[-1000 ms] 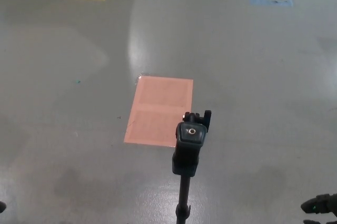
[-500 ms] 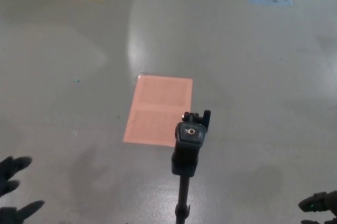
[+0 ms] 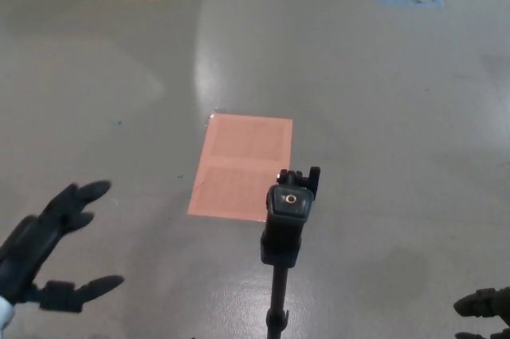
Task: The robot uses its left hand to grab the top of a phone stand kept on the floor and rotates it anti-clockwise
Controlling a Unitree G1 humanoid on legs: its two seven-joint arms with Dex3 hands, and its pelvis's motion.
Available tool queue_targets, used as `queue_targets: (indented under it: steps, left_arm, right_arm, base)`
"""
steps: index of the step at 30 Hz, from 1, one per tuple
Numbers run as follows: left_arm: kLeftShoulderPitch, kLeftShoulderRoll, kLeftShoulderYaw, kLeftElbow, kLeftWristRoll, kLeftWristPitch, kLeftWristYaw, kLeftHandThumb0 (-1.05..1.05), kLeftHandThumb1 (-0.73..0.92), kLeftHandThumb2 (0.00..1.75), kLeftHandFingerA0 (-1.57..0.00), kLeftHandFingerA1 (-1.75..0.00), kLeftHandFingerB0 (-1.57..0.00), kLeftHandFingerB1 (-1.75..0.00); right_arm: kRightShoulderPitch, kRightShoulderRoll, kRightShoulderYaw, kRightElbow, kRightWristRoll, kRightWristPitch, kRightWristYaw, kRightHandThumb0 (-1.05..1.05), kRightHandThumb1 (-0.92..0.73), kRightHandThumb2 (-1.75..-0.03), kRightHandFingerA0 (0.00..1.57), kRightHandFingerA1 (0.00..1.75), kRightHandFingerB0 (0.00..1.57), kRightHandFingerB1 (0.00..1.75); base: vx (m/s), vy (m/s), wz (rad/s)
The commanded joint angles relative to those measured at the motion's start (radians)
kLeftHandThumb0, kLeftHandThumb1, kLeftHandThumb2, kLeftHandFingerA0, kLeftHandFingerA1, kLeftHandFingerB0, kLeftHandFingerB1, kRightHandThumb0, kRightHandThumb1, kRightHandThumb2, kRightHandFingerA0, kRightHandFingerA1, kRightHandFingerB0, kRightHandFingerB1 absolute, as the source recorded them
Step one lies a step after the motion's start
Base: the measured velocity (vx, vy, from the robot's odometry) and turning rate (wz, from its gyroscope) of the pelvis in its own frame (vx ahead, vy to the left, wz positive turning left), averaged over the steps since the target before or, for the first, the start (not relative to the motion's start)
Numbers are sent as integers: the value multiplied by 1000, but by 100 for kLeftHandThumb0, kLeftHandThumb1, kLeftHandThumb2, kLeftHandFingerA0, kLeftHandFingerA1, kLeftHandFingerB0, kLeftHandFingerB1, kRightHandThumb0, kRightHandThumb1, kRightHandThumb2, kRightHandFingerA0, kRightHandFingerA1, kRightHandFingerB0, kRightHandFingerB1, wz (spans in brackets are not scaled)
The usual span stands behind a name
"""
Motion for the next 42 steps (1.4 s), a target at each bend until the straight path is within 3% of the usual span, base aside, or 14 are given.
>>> queue_targets:
  steps: [1,9,10,13,18,20,21,22,23,25,26,30,32,42]
  left_arm:
    - [57,31,-27,-472,38,-64,-49,-54,37,66,-11,-38,-5,-25]
    - [27,32,-51,-544,43,-41,-70,-50,34,70,-9,-36,-1,-23]
    - [22,32,-56,-574,35,-22,-81,-46,40,54,-9,-27,0,-26]
    - [16,33,-65,-632,22,17,-100,-47,40,54,-9,-27,0,-26]
    - [9,40,-83,-704,53,71,-121,-51,41,53,-10,-27,0,-25]
    - [1,44,-91,-725,61,88,-129,-51,41,53,-10,-27,0,-25]
    - [-3,44,-97,-734,61,96,-134,-54,40,55,-12,-28,0,-23]
    - [-8,43,-105,-746,62,107,-140,-54,40,55,-12,-28,0,-23]
    - [-16,45,-113,-756,65,117,-150,-55,36,72,-10,-36,0,-20]
    - [-25,48,-123,-772,69,133,-163,-55,36,72,-10,-36,0,-20]
    - [-32,49,-130,-771,67,132,-171,-57,43,54,-13,-29,0,-21]
    - [-42,43,-153,-783,76,147,-185,-57,37,73,-9,-33,0,-19]
    - [-44,40,-162,-787,87,149,-186,-58,42,53,-14,-29,0,-24]
    - [-58,21,-206,-788,143,161,-186,-58,43,54,-11,-28,0,-23]
  right_arm:
    - [2,-19,-53,15,28,-4,-70,-39,-77,-62,45,43,4,24]
    - [5,-19,-54,17,18,0,-68,-39,-77,-63,44,41,2,24]
    - [5,-18,-58,17,21,3,-66,-43,-63,-87,33,52,0,23]
    - [7,-16,-67,18,21,7,-67,-36,-75,-67,41,43,6,15]
    - [13,-14,-69,17,13,-1,-65,-38,-77,-62,44,41,2,24]
    - [11,-12,-70,18,9,4,-68,-38,-77,-62,44,41,2,24]
    - [13,-14,-73,19,12,1,-62,-44,-63,-87,35,52,0,22]
    - [16,-15,-77,20,14,-3,-55,-44,-63,-87,35,52,0,22]
    - [16,-15,-76,19,12,-3,-56,-40,-77,-62,46,41,2,24]
    - [16,-15,-74,18,6,-3,-59,-40,-77,-62,46,41,2,24]
    - [15,-13,-80,17,11,0,-57,-43,-62,-87,35,52,0,23]
    - [17,-14,-78,19,6,-9,-61,-42,-63,-87,34,52,0,22]
    - [18,-14,-83,19,10,-9,-58,-42,-61,-85,32,51,0,21]
    - [15,-17,-88,18,9,-4,-50,-42,-62,-85,35,52,0,20]
  base:
    - [0,0,0]
    - [0,0,0]
    - [0,0,0]
    - [0,0,0]
    - [0,0,0]
    - [0,0,0]
    - [0,0,0]
    - [0,0,0]
    - [0,0,0]
    - [0,0,0]
    - [0,0,0]
    - [0,0,0]
    - [0,0,0]
    - [0,0,0]
